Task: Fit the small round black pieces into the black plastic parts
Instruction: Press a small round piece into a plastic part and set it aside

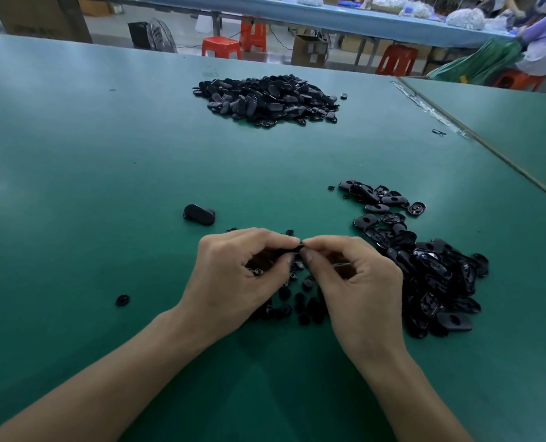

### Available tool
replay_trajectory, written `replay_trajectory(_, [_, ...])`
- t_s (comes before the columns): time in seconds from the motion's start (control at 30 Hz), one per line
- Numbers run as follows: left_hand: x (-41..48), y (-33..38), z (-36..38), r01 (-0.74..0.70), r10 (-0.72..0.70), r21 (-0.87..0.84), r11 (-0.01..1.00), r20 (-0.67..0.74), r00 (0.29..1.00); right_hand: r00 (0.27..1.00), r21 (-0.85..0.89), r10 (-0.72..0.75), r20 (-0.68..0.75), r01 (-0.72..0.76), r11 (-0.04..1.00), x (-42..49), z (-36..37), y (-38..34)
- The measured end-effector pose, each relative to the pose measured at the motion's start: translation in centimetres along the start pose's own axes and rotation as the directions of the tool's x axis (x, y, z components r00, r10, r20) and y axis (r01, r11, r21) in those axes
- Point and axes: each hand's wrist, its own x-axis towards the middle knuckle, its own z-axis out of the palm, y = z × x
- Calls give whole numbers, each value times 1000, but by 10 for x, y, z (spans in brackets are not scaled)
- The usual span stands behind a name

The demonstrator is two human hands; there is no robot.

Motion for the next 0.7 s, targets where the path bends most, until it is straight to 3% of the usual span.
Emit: replay_trajectory(0.7, [0, -2, 0, 56, -54, -49, 997, 36, 998, 996, 50, 80, 48, -82, 995, -3, 6, -1])
